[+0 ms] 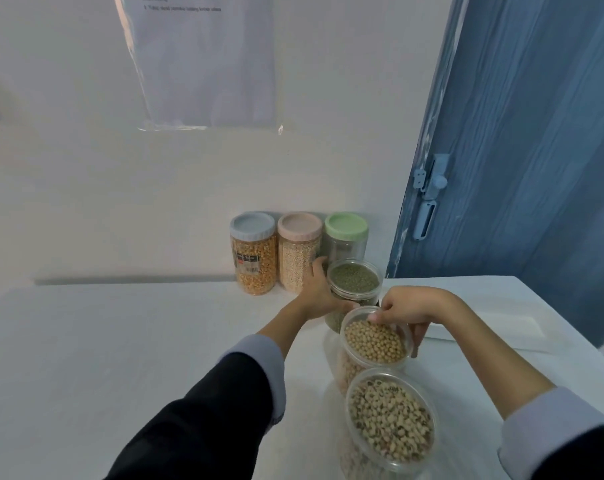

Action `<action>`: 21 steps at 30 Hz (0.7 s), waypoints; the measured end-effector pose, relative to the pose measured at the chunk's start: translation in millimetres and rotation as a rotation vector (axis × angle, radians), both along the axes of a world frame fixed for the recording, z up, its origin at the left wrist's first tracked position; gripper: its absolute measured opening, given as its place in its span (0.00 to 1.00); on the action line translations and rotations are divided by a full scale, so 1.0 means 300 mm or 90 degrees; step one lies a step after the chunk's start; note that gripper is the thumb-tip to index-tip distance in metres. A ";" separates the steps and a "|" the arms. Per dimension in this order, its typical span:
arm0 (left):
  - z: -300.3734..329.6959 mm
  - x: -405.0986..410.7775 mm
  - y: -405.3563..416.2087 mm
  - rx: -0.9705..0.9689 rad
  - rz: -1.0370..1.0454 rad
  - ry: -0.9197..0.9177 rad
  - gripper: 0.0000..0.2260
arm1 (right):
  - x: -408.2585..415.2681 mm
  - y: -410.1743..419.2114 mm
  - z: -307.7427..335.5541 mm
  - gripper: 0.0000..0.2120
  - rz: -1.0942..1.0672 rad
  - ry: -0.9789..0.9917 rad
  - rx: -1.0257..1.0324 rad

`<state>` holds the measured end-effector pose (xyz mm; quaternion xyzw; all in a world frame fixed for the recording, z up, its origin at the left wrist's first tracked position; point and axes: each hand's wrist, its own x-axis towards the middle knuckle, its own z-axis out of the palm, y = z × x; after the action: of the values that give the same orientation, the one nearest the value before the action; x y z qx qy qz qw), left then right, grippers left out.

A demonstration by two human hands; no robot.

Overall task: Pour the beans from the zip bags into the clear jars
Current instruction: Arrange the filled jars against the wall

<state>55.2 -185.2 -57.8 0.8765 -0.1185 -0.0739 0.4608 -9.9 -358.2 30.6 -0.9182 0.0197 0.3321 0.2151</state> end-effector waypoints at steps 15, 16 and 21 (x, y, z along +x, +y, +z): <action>0.045 -0.257 0.377 -0.210 0.154 0.012 0.20 | -0.067 0.317 -0.060 0.14 -0.133 -0.085 0.436; 0.040 -0.266 0.386 -0.231 0.193 0.010 0.19 | -0.077 0.305 -0.061 0.14 -0.100 -0.087 0.443; 0.033 -0.316 0.357 -0.271 0.318 -0.014 0.16 | -0.127 0.175 -0.051 0.09 0.069 -0.143 0.309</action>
<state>-39.5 -78.2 -47.8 0.7633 0.0826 0.0770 0.6362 -47.9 -305.6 15.2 -0.8706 -0.1336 0.2339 0.4118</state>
